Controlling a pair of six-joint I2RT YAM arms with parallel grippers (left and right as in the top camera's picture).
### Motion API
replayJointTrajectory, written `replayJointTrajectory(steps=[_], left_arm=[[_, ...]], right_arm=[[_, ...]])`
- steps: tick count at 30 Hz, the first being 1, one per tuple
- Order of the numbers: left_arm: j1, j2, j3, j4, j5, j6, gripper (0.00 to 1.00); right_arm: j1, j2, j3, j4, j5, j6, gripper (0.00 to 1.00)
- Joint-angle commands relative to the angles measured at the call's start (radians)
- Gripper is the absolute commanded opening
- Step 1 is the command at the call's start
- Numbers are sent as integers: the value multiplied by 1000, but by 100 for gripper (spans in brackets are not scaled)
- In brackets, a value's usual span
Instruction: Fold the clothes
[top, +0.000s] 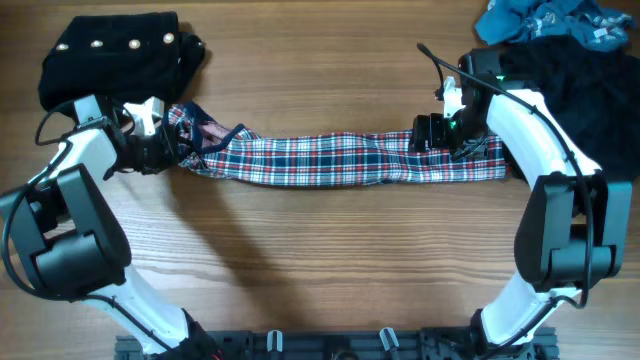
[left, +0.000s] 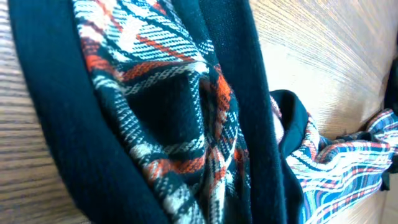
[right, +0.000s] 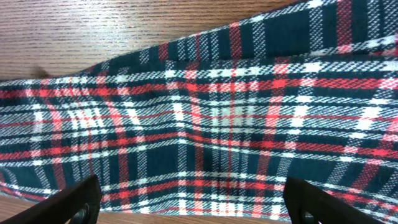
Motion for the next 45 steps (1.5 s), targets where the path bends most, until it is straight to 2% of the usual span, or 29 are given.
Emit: replayJointTrajectory(steps=[1, 4, 11, 17, 23, 34, 45], left_arm=[[28, -2, -3, 1, -9, -69, 4], [43, -40, -3, -11, -20, -70, 4], [57, -221, 11, -35, -222, -70, 4], [100, -288, 69, -74, -223, -69, 4], [83, -293, 101, -102, -222, -66, 4], [-174, -298, 226, -102, -223, -66, 4], [-417, -298, 257, -103, -219, -66, 4]], right_arm=[[-4, 5, 4, -1, -16, -2, 96], [-4, 5, 5, -1, -67, -10, 97], [-4, 5, 5, -3, -158, -11, 98], [-4, -10, 6, -3, -187, -11, 98], [-5, -42, 6, -4, -205, -11, 98], [-14, -103, 23, -12, -206, 2, 99], [-123, -156, 23, -13, -254, -11, 99]])
